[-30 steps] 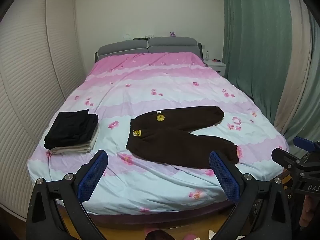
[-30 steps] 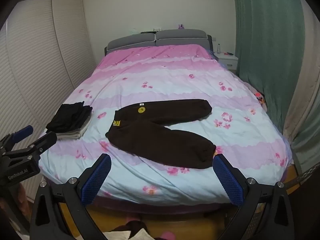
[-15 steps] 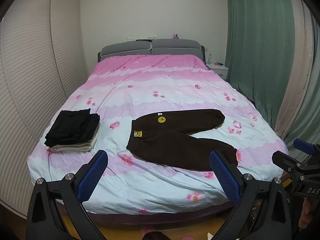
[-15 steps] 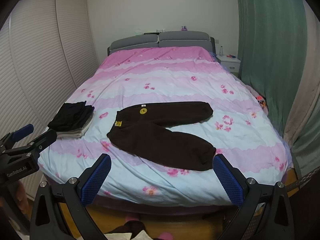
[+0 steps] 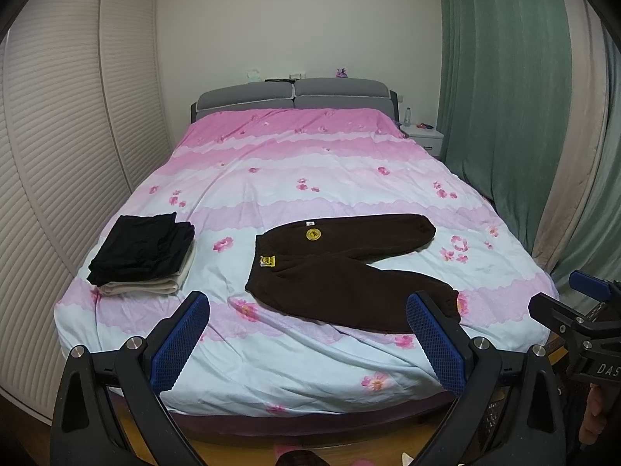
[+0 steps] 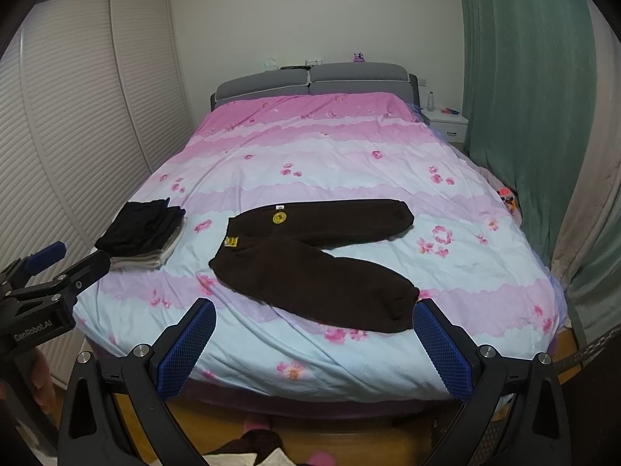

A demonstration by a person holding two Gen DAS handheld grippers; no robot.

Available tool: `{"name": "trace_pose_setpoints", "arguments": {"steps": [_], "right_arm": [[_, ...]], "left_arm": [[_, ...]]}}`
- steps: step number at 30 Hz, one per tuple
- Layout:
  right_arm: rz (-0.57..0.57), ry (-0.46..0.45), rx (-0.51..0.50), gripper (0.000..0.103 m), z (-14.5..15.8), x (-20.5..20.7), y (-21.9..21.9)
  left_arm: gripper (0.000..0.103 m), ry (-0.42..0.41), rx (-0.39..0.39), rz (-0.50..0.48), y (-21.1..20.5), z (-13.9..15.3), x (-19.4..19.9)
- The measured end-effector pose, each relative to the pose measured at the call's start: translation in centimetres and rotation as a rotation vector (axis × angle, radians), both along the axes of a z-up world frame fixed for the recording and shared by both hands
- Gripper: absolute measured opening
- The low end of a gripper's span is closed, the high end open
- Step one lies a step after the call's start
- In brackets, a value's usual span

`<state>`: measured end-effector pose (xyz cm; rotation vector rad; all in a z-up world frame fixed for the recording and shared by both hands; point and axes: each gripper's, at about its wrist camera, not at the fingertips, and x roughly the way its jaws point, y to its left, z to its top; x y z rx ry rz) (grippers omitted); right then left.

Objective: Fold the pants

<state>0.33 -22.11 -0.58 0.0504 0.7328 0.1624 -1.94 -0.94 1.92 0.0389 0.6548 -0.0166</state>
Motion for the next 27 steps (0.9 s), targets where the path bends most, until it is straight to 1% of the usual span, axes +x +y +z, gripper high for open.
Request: {"name": "trace_pose_setpoints", "arguments": {"steps": [27], "right_arm": [[0.002,-0.015,-0.001,0.103,0.16,-0.31,-0.16]], "left_arm": [[0.103,-0.017,0.000,0.000,-0.02,0.27,-0.14]]}}
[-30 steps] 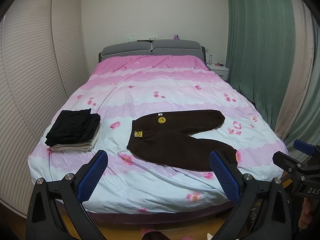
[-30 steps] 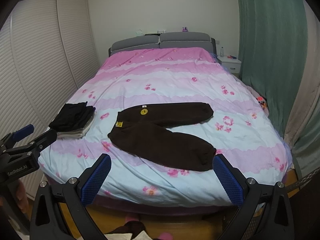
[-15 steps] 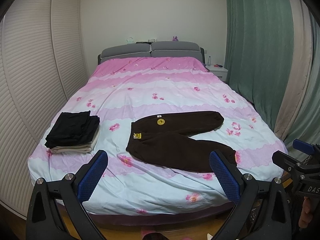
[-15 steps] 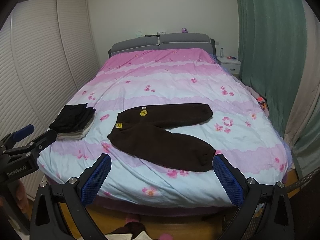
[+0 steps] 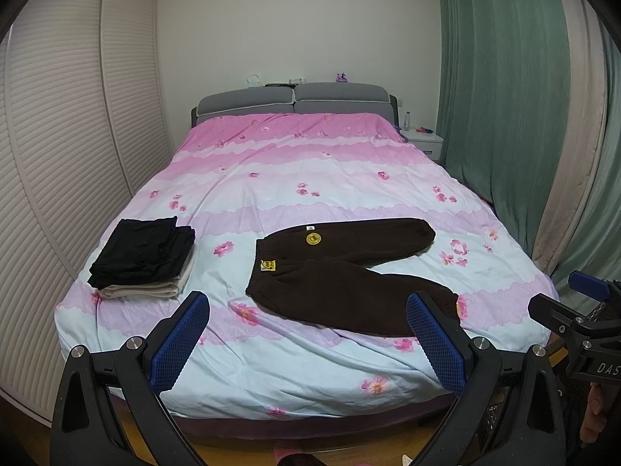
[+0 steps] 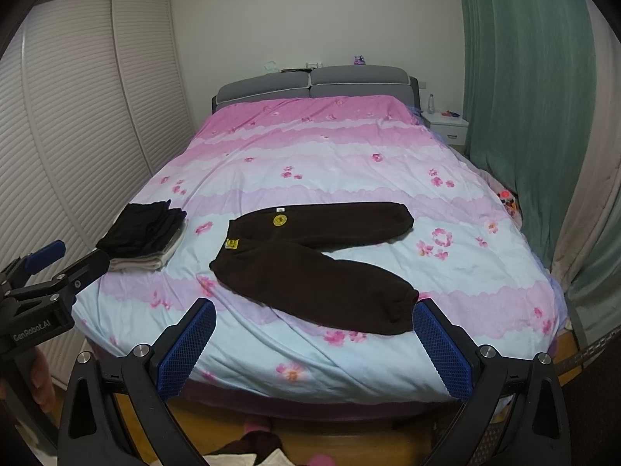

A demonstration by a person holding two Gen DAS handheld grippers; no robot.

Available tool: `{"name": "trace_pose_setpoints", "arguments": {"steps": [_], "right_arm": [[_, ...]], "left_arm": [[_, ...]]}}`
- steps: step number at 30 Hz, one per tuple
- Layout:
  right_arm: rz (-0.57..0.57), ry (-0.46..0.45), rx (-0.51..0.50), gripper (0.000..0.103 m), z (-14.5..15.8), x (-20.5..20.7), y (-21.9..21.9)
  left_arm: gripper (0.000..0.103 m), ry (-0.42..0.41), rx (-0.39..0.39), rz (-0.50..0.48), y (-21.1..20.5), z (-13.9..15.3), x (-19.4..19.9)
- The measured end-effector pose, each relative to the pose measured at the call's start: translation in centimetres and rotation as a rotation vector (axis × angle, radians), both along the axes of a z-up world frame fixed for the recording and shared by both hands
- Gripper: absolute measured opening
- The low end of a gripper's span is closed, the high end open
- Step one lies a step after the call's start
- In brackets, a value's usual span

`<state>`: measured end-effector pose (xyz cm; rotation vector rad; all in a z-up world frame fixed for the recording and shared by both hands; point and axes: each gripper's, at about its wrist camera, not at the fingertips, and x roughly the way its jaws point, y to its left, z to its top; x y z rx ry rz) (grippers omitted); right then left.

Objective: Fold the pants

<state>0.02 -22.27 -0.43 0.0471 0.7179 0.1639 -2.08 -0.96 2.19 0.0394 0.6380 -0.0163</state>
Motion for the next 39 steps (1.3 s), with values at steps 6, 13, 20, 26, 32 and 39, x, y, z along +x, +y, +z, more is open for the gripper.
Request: {"name": "trace_pose_setpoints", "arguments": {"steps": [6,13,20,26,32,39], "right_arm": [[0.001,0.001,0.000,0.103,0.0,0.1,-0.1],[0.004,0.002,0.002,0.103,0.0,0.1,0.0],[0.011,0.007,0.003,0.103,-0.2,0.1,0.1],[0.023,0.026,0.009,0.103,-0.8,0.8,0.3],[0.010,0.090,0.038,0.103,-3.3,2.8,0.8],[-0.044,0.243,0.063,0.103,-9.6,7.4,1.3]], "left_arm": [[0.103,0.001,-0.001,0.001,0.0,0.0,0.0],[0.103,0.002,-0.002,0.005,0.0,0.2,0.1],[0.103,0.014,0.001,0.014,0.1,0.0,0.4],[0.103,0.045,0.017,0.031,0.5,-1.0,1.3],[0.103,0.124,0.043,0.059,2.1,-3.9,4.3],[0.103,0.277,0.056,0.066,4.8,-10.4,12.0]]}}
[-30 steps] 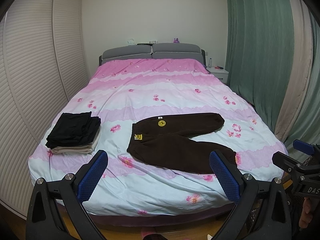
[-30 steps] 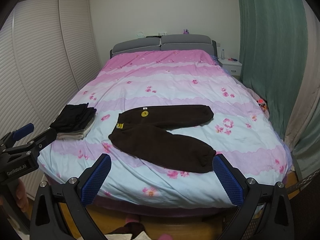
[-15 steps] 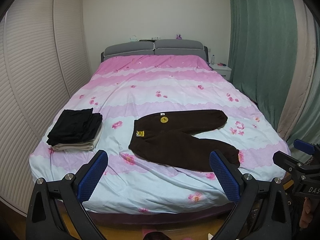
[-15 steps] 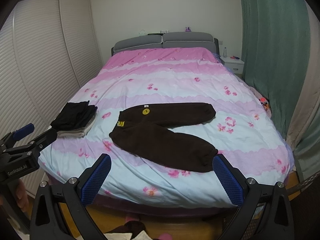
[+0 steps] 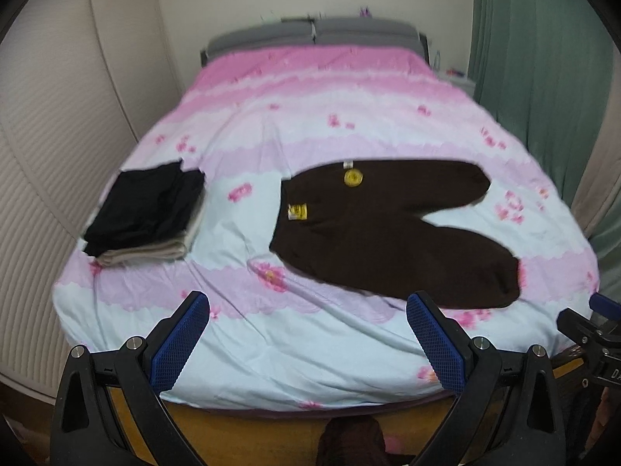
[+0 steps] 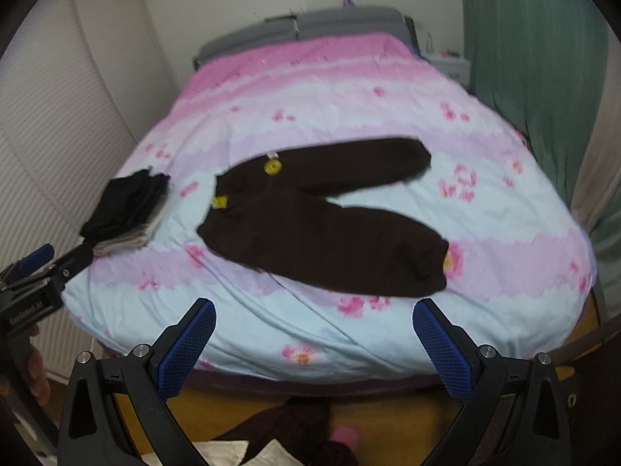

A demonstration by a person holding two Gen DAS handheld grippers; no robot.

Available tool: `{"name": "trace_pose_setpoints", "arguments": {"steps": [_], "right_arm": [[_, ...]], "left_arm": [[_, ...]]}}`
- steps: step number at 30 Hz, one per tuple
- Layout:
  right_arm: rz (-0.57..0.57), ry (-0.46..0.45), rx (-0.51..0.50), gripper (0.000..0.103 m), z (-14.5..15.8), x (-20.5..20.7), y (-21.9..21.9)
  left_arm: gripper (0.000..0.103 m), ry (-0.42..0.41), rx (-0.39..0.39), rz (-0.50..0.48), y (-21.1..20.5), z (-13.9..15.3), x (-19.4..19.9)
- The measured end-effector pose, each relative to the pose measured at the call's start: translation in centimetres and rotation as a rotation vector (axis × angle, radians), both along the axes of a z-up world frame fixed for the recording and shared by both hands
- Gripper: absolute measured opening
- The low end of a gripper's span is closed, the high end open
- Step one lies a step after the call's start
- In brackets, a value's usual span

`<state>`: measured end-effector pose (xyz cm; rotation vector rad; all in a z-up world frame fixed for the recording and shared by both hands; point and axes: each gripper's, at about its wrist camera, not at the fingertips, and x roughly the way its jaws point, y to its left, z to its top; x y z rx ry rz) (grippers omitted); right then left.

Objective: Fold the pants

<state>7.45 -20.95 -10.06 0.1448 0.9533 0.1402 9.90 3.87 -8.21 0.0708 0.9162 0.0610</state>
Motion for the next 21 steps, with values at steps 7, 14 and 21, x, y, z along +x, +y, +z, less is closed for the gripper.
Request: {"name": "trace_pose_setpoints", "arguments": {"steps": [7,14,21], "right_arm": [[-0.126,0.183,0.028,0.102,-7.9,6.3,-0.6],[-0.272,0.335,0.087,0.102,-15.2,11.2,-1.5],[-0.336,0.464,0.139,0.098,-20.9,14.7,-2.7]], "left_arm": [[0.103,0.154,-0.113,-0.027,2.6,-7.6,8.9],[0.103,0.349,-0.189,-0.037,3.0,-16.3,16.0],[0.103,0.526,-0.337,0.110,3.7,-23.6,20.0]]}}
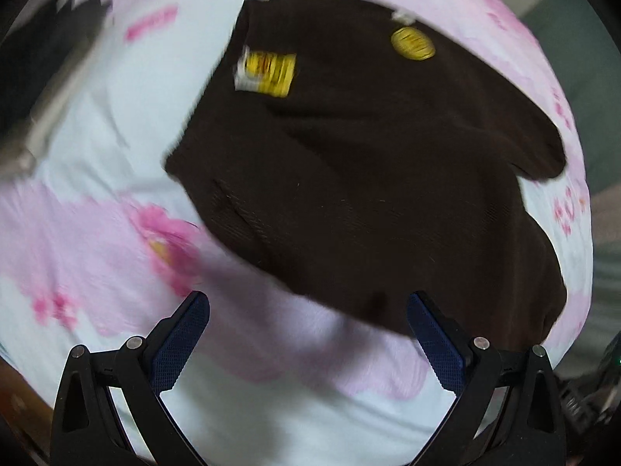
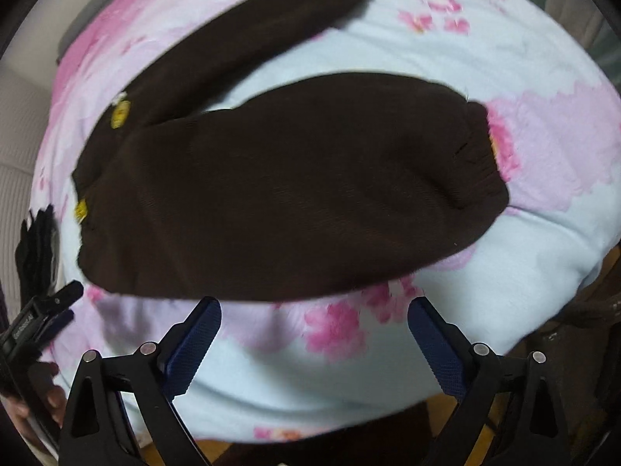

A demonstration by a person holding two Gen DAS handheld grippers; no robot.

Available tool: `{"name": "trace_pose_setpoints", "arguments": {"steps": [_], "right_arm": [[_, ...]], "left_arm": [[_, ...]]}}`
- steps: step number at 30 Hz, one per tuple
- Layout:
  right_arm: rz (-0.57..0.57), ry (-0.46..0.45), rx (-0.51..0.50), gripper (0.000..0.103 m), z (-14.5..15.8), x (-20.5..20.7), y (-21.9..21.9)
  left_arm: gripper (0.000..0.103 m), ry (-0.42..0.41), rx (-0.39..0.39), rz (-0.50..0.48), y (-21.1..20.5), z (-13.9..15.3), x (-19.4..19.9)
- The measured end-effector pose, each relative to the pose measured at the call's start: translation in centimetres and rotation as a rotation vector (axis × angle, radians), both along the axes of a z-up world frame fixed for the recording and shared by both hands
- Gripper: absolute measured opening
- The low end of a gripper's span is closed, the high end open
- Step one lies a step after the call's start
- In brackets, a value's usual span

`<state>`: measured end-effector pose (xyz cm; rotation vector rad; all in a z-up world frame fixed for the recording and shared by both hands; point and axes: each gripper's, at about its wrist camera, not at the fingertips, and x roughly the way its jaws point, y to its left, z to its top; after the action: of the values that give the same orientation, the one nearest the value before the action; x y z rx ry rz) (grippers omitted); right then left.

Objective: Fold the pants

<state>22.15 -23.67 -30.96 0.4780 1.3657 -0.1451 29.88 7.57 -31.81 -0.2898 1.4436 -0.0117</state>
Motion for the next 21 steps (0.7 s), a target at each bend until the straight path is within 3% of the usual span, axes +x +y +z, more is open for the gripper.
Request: {"name": "trace_pose_setpoints", "arguments": {"steps": [6,12,13,14,15,16,17,18,21], "right_arm": [[-0.096,0.066,0.061,0.096,-4.6,1.4,-2.4],[-0.123,0.077,0.072,0.092,-6.6,2.6,-3.8],[-0.122,0.084,0.064,0.085,-6.8,2.9,-3.9],[-0.120,0.095,0.052,0.079,-6.9,3.1,-4.0],[-0.118,0.109,0.036,0.065,-6.9,3.3,-4.1],[-0.115,0.121,0.021,0.049,-6.7,3.4,-4.2],[-0.109,0.121,0.027,0.042,-6.4,3.4,-4.4],[-0.104,0.115,0.041,0.030,-5.9,3.3,-4.7],[-0.091,0.075,0.092,0.021,-3.4,2.3,-5.6]], "left_arm": [[0.103,0.077,-0.048,0.089,-0.4,-4.2,1.2],[0.103,0.123,-0.062,0.163,-1.4,-6.9,2.1],[0.100,0.128,-0.073,0.182,-1.4,-6.9,2.0],[0.089,0.126,-0.091,0.196,-1.4,-6.6,1.9],[0.082,0.122,-0.105,0.199,-1.4,-6.1,1.6],[0.067,0.113,-0.112,0.201,-1.6,-5.6,1.2],[0.052,0.100,-0.108,0.205,-1.6,-4.9,0.8],[0.047,0.082,-0.107,0.210,-1.6,-4.1,0.2],[0.034,0.029,-0.126,0.217,-1.6,-1.9,-1.3]]}}
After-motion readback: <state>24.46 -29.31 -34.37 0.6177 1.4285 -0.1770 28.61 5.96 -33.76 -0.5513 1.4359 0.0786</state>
